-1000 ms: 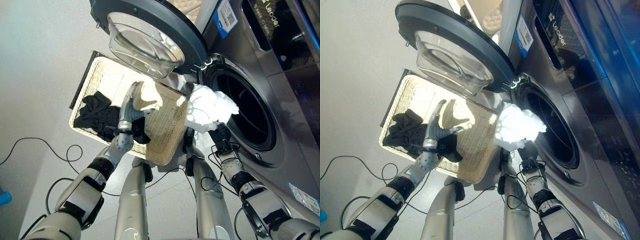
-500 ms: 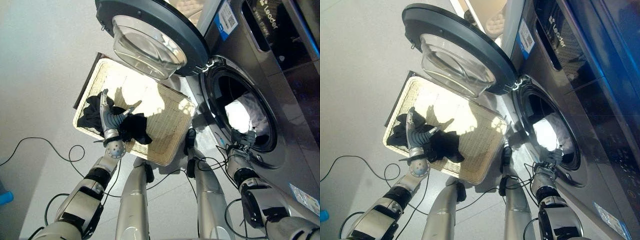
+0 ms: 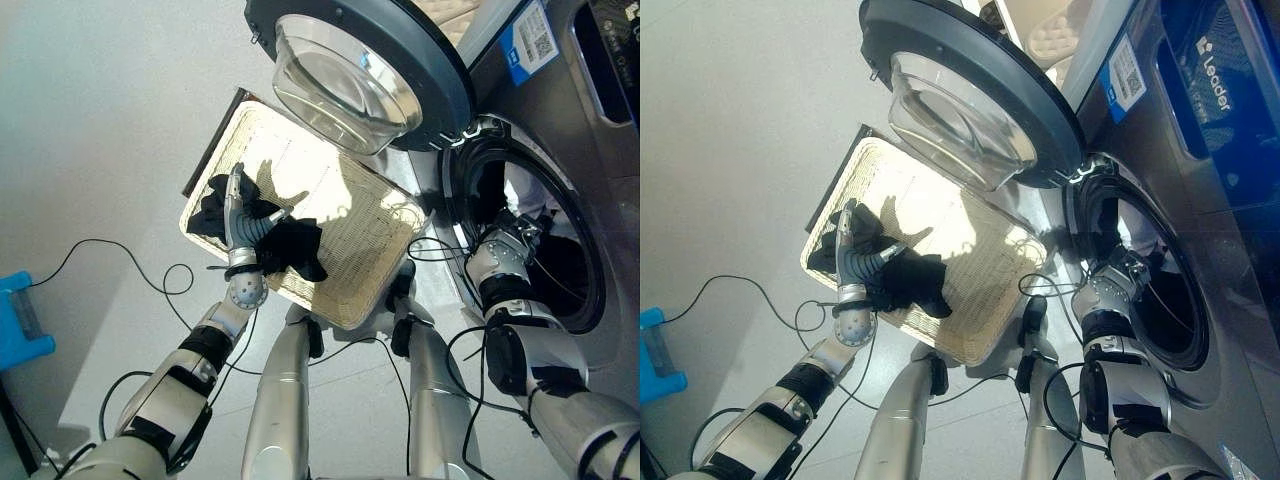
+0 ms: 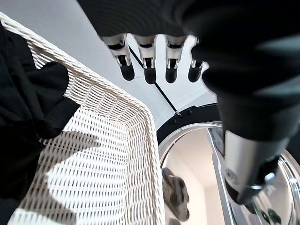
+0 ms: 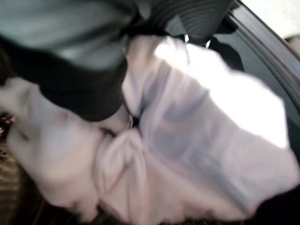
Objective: Put the clothes into the washing machine.
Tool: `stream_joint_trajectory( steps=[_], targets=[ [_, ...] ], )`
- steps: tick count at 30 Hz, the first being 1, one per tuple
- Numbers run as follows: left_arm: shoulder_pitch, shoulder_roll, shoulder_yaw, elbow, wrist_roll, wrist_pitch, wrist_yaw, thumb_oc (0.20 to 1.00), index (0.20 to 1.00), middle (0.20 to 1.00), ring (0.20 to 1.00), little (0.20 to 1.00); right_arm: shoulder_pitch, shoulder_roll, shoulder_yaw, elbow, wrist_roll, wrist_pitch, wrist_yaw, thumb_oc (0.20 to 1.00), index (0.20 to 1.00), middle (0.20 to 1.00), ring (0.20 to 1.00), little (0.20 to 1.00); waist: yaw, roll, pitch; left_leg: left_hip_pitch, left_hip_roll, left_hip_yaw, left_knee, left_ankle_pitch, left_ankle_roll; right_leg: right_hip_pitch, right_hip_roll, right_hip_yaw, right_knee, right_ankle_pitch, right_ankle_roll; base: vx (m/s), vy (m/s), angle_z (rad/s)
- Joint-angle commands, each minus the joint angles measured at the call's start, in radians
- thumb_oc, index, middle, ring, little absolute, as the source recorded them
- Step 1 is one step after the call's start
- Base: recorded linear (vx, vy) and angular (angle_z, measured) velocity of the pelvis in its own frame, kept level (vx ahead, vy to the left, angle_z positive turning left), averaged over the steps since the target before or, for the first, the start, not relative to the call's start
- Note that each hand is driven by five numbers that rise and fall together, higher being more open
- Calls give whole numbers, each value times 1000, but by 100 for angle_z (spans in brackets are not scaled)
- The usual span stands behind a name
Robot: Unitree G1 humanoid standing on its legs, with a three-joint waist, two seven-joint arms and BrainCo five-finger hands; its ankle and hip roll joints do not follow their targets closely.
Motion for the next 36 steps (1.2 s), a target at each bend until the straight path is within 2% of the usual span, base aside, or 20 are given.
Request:
stream_joint_trajectory(
  steps=[1,9,14,17,19,20,22,23,25,26,30,36],
  targets=[
    [5,2,-1,-53,-26,-1,13,1000,1000,1000,1000,1000,49,-56,-10,-63,-4,-60,64,1000,1000,1000,1000,1000,-8,23,-27,-5,-62,-3,49,-102,-39,-5,-13,-51,109,-50,113,0,0,0],
    [16,4,12,-15,6,22,26,1000,1000,1000,1000,1000,54,-68,-5,-51,-4,-45,58,1000,1000,1000,1000,1000,-9,20,-27,1,-59,-1,43,-98,-40,-1,-16,-54,102,-47,112,0,0,0],
    [11,17,-1,65,99,69,56,1000,1000,1000,1000,1000,58,-76,-2,-12,-4,-4,93,1000,1000,1000,1000,1000,-15,22,-27,6,-54,6,40,-94,-41,2,-14,-53,100,-49,110,0,0,0],
    [-1,38,-31,127,167,157,74,1000,1000,1000,1000,1000,59,-90,10,22,-4,32,117,1000,1000,1000,1000,1000,-19,22,-27,16,-54,7,42,-102,-45,11,-14,-49,103,-59,114,13,8,0],
    [-14,63,-71,193,233,293,80,1000,1000,1000,1000,1000,61,-106,36,51,-4,59,140,1000,1000,1000,1000,1000,-25,21,-27,19,-51,12,38,-98,-47,13,-15,-47,98,-58,115,17,12,0],
    [-19,67,-76,201,242,314,81,1000,1000,1000,1000,1000,58,-109,40,56,-4,66,147,1000,1000,1000,1000,1000,-25,22,-27,12,-50,13,36,-90,-46,8,-14,-48,94,-51,113,0,0,0],
    [-34,91,-117,258,287,393,85,1000,1000,1000,1000,1000,54,-122,65,78,-4,93,169,1000,1000,1000,1000,1000,-29,23,-27,12,-49,17,32,-86,-47,8,-12,-47,88,-50,112,0,0,0],
    [-34,91,-117,258,287,393,85,1000,1000,1000,1000,1000,54,-122,65,78,-4,93,169,1000,1000,1000,1000,1000,-29,23,-27,12,-49,17,32,-86,-47,8,-12,-47,88,-50,112,4,34,-1],
    [-67,122,-213,337,366,525,58,1000,1000,1000,1000,1000,48,-135,99,107,-4,133,201,1000,1000,1000,1000,1000,-38,24,-27,5,-44,26,31,-81,-51,1,-12,-43,83,-48,110,0,46,-3],
    [-67,122,-213,337,366,525,58,1000,1000,1000,1000,1000,48,-135,99,107,-4,133,201,1000,1000,1000,1000,1000,-38,24,-27,5,-44,26,31,-81,-51,1,-12,-43,83,-48,110,0,34,-2],
    [-117,143,-329,413,447,652,7,1000,1000,1000,1000,1000,39,-151,140,154,-4,183,237,1000,1000,1000,1000,1000,-51,30,-27,6,-37,44,24,-81,-55,-5,-13,-36,80,-51,114,5,66,-4],
    [-184,126,-461,489,629,731,-58,1000,1000,1000,1000,1000,12,-159,186,198,-4,230,313,1000,1000,1000,1000,1000,-65,33,-27,-8,-27,58,14,-74,-59,-21,-16,-33,69,-44,118,2,38,-4]
  ],
)
